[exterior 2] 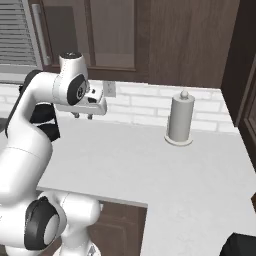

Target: Take a straw from the drawer in front and place it inside the glass cup on the dining counter.

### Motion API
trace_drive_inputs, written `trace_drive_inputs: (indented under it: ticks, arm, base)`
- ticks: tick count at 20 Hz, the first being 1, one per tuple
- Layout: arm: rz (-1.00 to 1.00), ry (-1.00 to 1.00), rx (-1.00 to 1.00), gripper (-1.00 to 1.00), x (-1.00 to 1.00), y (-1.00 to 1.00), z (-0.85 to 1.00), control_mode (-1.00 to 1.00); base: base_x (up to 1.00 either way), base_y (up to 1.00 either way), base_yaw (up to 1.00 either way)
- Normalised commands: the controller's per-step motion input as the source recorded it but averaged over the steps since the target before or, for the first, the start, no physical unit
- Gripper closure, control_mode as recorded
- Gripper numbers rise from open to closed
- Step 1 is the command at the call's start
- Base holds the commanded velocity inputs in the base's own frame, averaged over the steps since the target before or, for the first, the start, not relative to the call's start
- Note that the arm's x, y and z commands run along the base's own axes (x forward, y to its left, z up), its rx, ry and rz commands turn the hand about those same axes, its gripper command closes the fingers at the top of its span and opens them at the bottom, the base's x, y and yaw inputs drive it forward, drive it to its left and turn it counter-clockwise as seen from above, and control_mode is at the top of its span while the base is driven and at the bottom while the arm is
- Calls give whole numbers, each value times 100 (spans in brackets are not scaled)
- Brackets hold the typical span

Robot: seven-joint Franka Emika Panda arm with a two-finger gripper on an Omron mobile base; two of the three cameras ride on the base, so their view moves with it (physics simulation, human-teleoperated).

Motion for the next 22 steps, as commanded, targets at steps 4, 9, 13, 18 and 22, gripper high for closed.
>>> trace_drive_inputs:
  ticks: [4, 9, 13, 18, 22]
  arm:
    - [0, 0, 0, -100, 0, 0, 0, 100]
    - [0, 0, 0, -100, 0, 0, 0, 100]
    - [0, 0, 0, -100, 0, 0, 0, 100]
    - [0, 0, 0, -100, 0, 0, 0, 100]
    - [0, 0, 0, -100, 0, 0, 0, 100]
  base:
    - [-6, 0, 0]
    - [-54, 25, 0]
    - [-48, 58, 0]
    - [-6, 83, -9]
    - [0, 75, -49]
